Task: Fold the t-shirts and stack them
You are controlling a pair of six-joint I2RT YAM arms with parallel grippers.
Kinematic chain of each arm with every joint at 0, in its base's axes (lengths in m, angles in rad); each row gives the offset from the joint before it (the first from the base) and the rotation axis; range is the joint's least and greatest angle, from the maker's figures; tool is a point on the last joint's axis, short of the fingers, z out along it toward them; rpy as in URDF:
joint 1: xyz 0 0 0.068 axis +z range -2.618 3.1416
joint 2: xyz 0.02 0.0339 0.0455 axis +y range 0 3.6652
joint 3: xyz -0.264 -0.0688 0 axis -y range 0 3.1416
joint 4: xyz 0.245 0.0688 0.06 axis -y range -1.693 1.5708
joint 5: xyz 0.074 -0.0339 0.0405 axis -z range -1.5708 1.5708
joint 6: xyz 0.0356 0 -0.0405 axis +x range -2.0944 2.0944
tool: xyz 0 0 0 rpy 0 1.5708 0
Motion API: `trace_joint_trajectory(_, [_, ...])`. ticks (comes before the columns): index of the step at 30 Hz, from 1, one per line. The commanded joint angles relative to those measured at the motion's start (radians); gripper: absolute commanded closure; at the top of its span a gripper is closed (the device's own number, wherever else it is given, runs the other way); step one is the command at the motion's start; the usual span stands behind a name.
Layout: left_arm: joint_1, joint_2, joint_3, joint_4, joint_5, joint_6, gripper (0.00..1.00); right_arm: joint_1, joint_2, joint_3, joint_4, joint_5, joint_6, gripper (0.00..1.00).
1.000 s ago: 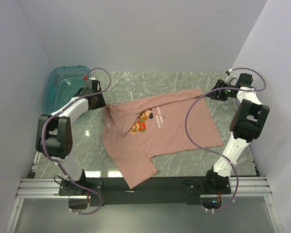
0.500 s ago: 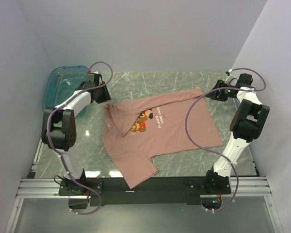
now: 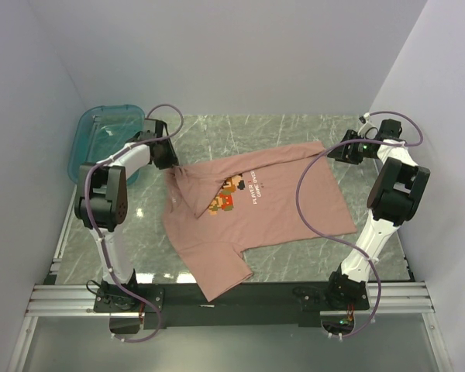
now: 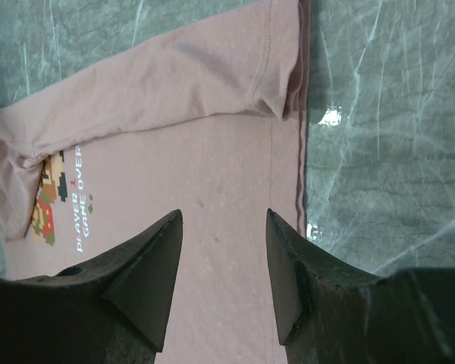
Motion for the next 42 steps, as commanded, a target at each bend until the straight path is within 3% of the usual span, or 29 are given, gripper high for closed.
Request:
trace_joint_trajectory(1, [0.001, 0.021, 0.046, 0.006, -0.014, -0.002, 0.66, -0.008, 0.001, 0.026, 0.005, -0.006, -0.015, 0.45])
trace_joint_trajectory(4, [0.004, 0.019, 0.043, 0.007, -0.017, 0.006, 0.70, -0.008, 0.004, 0.026, 0.006, -0.004, -0.015, 0.45])
trace_joint_trajectory(11, [0.015, -0.004, 0.018, 0.022, 0.003, 0.013, 0.99, -0.008, 0.002, 0.028, 0.005, -0.006, -0.016, 0.45])
trace_joint_trajectory(26, [0.077, -0.167, -0.198, 0.131, -0.008, -0.040, 1.00, -0.009, -0.002, 0.025, 0.005, -0.009, -0.013, 0.45])
trace_joint_trajectory(36, [0.098, -0.168, -0.212, 0.156, 0.012, -0.041, 1.00, -0.008, -0.002, 0.025, 0.005, -0.010, -0.013, 0.45])
trace_joint_trajectory(37, [0.098, -0.171, -0.215, 0.162, 0.033, -0.040, 0.98, -0.009, -0.004, 0.026, 0.005, -0.010, -0.013, 0.45])
trace_joint_trajectory(41, [0.098, -0.176, -0.204, 0.162, 0.049, -0.047, 0.66, -0.008, 0.002, 0.028, 0.003, -0.010, -0.012, 0.45])
trace_joint_trajectory(42, [0.098, -0.168, -0.200, 0.158, 0.052, -0.047, 0.64, -0.008, 0.002, 0.026, 0.002, -0.010, -0.012, 0.45])
